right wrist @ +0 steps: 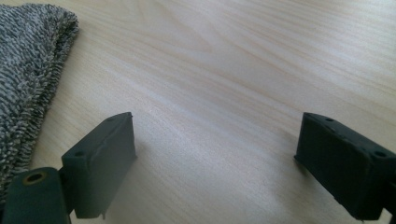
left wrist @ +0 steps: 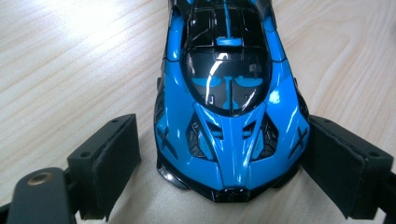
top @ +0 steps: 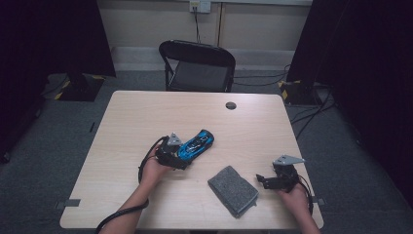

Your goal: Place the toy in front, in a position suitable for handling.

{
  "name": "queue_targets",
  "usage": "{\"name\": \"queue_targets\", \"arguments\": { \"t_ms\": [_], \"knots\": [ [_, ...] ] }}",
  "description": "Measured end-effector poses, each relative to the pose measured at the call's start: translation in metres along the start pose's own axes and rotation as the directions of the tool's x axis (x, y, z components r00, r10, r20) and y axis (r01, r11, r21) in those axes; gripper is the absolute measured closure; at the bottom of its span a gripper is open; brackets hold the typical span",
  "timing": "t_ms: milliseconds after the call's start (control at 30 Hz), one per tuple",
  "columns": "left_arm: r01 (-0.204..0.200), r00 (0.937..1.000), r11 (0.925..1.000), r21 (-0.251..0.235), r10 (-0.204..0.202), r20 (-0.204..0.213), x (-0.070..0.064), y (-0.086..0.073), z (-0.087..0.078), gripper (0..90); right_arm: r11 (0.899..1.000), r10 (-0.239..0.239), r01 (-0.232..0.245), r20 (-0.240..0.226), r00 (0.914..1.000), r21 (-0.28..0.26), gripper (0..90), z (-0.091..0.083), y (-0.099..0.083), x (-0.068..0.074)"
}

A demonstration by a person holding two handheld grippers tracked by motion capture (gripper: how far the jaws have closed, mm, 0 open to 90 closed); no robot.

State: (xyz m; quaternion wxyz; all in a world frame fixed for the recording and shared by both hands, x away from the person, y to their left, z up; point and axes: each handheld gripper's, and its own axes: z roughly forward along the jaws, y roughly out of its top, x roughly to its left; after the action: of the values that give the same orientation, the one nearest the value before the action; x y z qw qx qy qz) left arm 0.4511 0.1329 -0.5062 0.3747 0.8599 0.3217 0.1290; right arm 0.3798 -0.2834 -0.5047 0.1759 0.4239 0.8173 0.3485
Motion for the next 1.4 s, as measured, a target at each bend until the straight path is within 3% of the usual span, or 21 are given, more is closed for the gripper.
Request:
{"name": "queue_targets", "arguments": {
  "t_ms": [333, 467, 533, 867, 900, 967, 1100, 1200, 1400],
  "knots": [
    [-0.008, 1.0000, 1.0000, -0.001, 0.008, 0.001, 0.000, 0.000, 0.000, 12.2, 1.000, 0.003, -0.003, 0.005, 1.0000, 0.000, 11.1, 0.000, 0.000, 0.000],
    [0.001, 1.0000, 1.0000, -0.007, -0.001, -0.009, 0.000, 0.000, -0.001, 16.4, 1.000, 0.007, -0.007, 0.008, 0.9999, 0.000, 11.1, 0.000, 0.000, 0.001],
    [-0.013, 0.9999, 0.9997, -0.020, 0.013, 0.004, -0.001, -0.001, -0.002, 23.5, 1.000, 0.011, -0.011, 0.014, 0.9998, 0.000, 11.3, 0.000, 0.000, 0.001],
    [-0.011, 0.9999, 0.9997, -0.020, 0.011, 0.005, 0.000, -0.001, -0.002, 23.8, 1.000, 0.007, -0.007, 0.026, 0.9996, 0.005, 16.7, -0.003, 0.001, 0.009],
    [-0.011, 0.9999, 0.9997, -0.020, 0.011, 0.005, 0.000, -0.001, -0.002, 23.8, 0.999, -0.031, 0.031, 0.013, 0.9994, 0.015, 17.6, -0.008, 0.005, 0.015],
    [-0.010, 0.9999, 0.9998, -0.020, 0.010, 0.004, 0.000, -0.001, -0.002, 23.7, 0.999, -0.036, 0.036, 0.005, 0.9993, -0.001, 19.6, -0.015, 0.010, 0.020],
    [-0.008, 1.0000, 0.9998, -0.020, 0.008, 0.003, -0.001, -0.001, -0.002, 23.8, 0.999, 0.003, -0.005, -0.044, 0.9990, -0.047, 20.5, -0.028, 0.018, 0.026],
    [-0.006, 1.0000, 0.9998, -0.019, 0.006, -0.002, -0.001, -0.001, -0.002, 23.7, 0.997, 0.036, -0.044, -0.117, 0.9925, -0.063, 20.5, -0.035, 0.023, 0.035],
    [-0.004, 1.0000, 0.9998, -0.020, 0.004, -0.002, -0.001, -0.001, -0.002, 23.7, 0.999, -0.020, 0.011, -0.189, 0.9817, -0.048, 24.1, -0.034, 0.030, 0.065]
  ]
}}
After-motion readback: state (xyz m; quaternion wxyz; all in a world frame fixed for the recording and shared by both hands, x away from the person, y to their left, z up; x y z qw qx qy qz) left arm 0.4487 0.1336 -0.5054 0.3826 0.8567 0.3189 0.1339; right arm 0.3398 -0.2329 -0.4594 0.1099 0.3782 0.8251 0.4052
